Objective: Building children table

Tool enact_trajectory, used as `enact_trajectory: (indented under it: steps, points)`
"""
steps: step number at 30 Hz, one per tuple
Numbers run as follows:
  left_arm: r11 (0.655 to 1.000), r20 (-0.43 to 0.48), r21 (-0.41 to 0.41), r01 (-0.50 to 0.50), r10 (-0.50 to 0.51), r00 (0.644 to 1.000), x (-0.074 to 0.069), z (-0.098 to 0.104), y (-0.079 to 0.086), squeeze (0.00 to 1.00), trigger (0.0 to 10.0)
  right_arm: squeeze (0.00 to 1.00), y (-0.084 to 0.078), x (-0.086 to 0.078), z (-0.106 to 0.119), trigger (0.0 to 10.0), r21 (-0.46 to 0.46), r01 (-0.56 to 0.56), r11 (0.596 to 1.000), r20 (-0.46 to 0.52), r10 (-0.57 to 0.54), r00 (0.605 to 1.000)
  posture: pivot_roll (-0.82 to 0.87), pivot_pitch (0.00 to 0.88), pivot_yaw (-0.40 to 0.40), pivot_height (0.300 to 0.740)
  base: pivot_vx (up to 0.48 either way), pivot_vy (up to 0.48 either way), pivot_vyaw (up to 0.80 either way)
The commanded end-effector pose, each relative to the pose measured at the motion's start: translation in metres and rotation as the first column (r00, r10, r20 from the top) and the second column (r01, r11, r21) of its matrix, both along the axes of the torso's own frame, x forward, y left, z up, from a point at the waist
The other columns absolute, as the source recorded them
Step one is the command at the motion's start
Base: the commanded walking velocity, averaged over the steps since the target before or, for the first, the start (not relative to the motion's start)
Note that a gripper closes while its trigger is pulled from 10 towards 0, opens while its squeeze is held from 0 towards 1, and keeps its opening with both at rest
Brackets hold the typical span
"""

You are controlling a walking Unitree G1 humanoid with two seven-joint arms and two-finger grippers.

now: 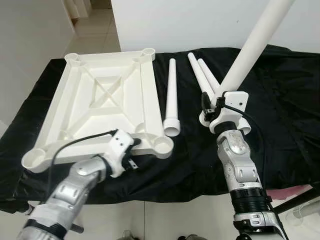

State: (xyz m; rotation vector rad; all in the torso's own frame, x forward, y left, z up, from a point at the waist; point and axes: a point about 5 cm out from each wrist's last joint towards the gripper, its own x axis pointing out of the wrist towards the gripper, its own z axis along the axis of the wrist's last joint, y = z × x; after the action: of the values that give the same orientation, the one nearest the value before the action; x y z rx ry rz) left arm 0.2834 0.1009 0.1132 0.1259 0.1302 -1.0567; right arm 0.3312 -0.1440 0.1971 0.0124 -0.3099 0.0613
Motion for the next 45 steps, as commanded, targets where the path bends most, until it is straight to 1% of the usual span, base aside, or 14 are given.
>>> enact_trajectory:
  steps: [1,6,12,14,18,22,23,25,29,31,32,34,40,45]
  points:
    - [0.998,-0.128,0.058,0.03,-0.022,0.992,-0.011,-0.029,-0.008,0.0,10.0,0.0,0.002,0.002,0.004,10.0,-0.001,0.009,1.0,0.023,-0.009,1.0,-0.08,0.07,0.048,0.74,0.0,0.0,0.0]
    - [0.998,-0.114,0.032,0.053,-0.049,0.992,-0.013,-0.027,-0.028,0.0,10.0,0.0,-0.004,0.001,0.004,10.0,0.024,0.042,0.999,0.02,-0.042,0.999,-0.09,0.08,0.059,0.74,0.0,0.0,0.0]
    - [0.998,-0.104,0.005,0.063,-0.062,0.993,-0.013,-0.024,-0.043,0.0,10.0,0.0,-0.007,0.0,0.002,10.0,0.048,0.062,0.997,0.006,-0.062,0.998,-0.1,0.083,0.063,0.74,0.0,0.0,0.0]
    - [0.997,-0.082,-0.002,0.078,-0.078,0.994,-0.013,-0.021,-0.052,0.0,10.0,0.0,-0.009,0.0,0.0,10.0,0.066,0.062,0.996,-0.01,-0.062,0.998,-0.1,0.088,0.067,0.74,0.0,0.0,0.0]
    - [0.997,-0.075,-0.005,0.082,-0.082,0.994,-0.012,-0.02,-0.054,0.0,10.0,0.0,-0.01,0.0,-0.001,10.0,0.07,0.065,0.995,-0.015,-0.064,0.998,-0.1,0.088,0.067,0.74,0.0,0.0,0.0]
    - [0.999,-0.003,0.038,0.038,-0.038,0.999,-0.005,-0.012,-0.024,0.0,10.0,0.0,-0.007,-0.005,-0.004,10.0,0.015,0.027,1.0,0.002,-0.027,1.0,-0.09,0.102,0.071,0.74,0.0,0.0,0.0]
    - [0.999,-0.003,0.038,0.038,-0.038,0.999,-0.005,-0.012,-0.024,0.0,10.0,0.0,-0.007,-0.005,-0.004,10.0,0.015,0.027,1.0,0.002,-0.027,1.0,-0.09,0.102,0.071,0.74,0.0,0.0,0.0]
    - [0.998,0.013,0.06,0.024,-0.024,1.0,-0.003,-0.008,-0.011,0.0,10.0,0.0,-0.002,-0.008,-0.003,10.0,0.011,-0.016,1.0,0.018,0.015,1.0,-0.09,0.109,0.07,0.74,0.0,0.0,0.0]
    - [0.997,0.022,0.076,0.015,-0.016,1.0,-0.002,-0.006,-0.001,0.0,10.0,0.0,0.002,-0.012,-0.002,10.0,0.004,-0.046,0.999,0.037,0.046,0.998,-0.08,0.114,0.062,0.74,0.0,0.0,0.0]
    - [1.0,0.063,0.02,-0.023,0.022,0.998,0.001,0.01,0.007,0.0,10.0,0.0,0.007,-0.018,-0.002,10.0,0.005,-0.092,0.996,0.062,0.091,0.994,-0.06,0.117,0.035,0.74,0.0,0.0,0.0]
    - [1.0,0.063,0.02,-0.023,0.022,0.998,0.001,0.01,0.007,0.0,10.0,0.0,0.007,-0.018,-0.002,10.0,0.005,-0.092,0.996,0.062,0.091,0.994,-0.06,0.117,0.035,0.74,0.0,0.0,0.0]
    - [0.999,0.107,-0.031,-0.032,0.035,0.994,0.002,0.024,0.014,0.0,10.0,0.0,0.009,-0.022,-0.002,10.0,0.03,-0.125,0.992,0.085,0.122,0.989,-0.05,0.115,0.03,0.74,0.0,0.0,0.0]
    - [0.994,0.144,-0.097,-0.043,0.057,0.988,0.004,0.038,0.025,0.0,10.0,0.0,0.011,-0.024,-0.001,10.0,0.043,-0.158,0.986,0.105,0.153,0.983,-0.05,0.105,0.019,0.74,0.0,0.0,0.0]
    - [0.991,0.158,-0.121,-0.049,0.068,0.985,0.004,0.044,0.028,0.0,10.0,0.0,0.011,-0.025,-0.002,10.0,0.026,-0.168,0.985,0.103,0.164,0.981,-0.04,0.101,0.016,0.74,0.0,0.0,0.0]
